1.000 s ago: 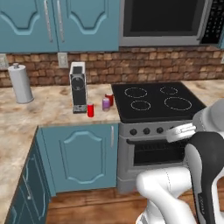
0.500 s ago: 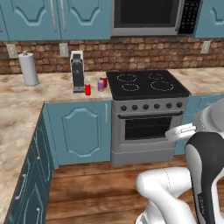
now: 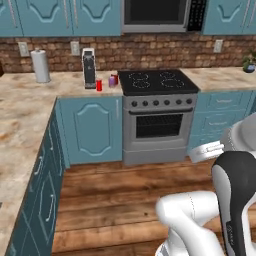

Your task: Four empty soda cans are scattered around the kitchen. Gather all the cans and cluster them next to the stove for recycling.

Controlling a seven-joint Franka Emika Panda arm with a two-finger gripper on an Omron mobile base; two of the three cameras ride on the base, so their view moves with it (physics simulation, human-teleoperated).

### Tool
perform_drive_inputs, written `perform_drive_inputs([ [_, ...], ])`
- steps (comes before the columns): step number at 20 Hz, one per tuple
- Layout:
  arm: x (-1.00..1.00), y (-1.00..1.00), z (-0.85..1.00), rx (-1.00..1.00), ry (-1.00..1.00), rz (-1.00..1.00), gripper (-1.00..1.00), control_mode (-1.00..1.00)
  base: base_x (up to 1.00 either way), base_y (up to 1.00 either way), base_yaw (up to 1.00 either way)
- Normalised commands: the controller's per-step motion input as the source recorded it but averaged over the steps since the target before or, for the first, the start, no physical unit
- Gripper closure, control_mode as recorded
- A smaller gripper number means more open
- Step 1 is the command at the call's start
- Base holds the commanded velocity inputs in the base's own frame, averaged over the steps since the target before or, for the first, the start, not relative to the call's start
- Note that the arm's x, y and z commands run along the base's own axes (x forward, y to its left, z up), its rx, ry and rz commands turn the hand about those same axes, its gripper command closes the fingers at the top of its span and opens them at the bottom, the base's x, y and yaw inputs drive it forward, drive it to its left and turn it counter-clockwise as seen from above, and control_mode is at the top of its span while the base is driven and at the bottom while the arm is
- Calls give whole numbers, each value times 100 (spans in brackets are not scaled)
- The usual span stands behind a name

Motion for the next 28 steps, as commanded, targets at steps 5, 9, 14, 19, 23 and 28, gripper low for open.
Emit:
perform_drive_inputs([
  [5, 0, 0, 0, 0, 0, 0, -100, 100, -93, 4, -16],
  [9, 0, 0, 0, 0, 0, 0, -100, 100, -100, 0, -12],
  [14, 0, 0, 0, 0, 0, 0, -100, 100, -100, 2, -9],
  [19, 0, 0, 0, 0, 0, 0, -100, 100, -100, 4, -9],
  [23, 0, 0, 0, 0, 0, 0, -100, 100, -99, 0, -9],
  [28, 0, 0, 0, 0, 0, 0, -100, 100, -99, 5, -6],
])
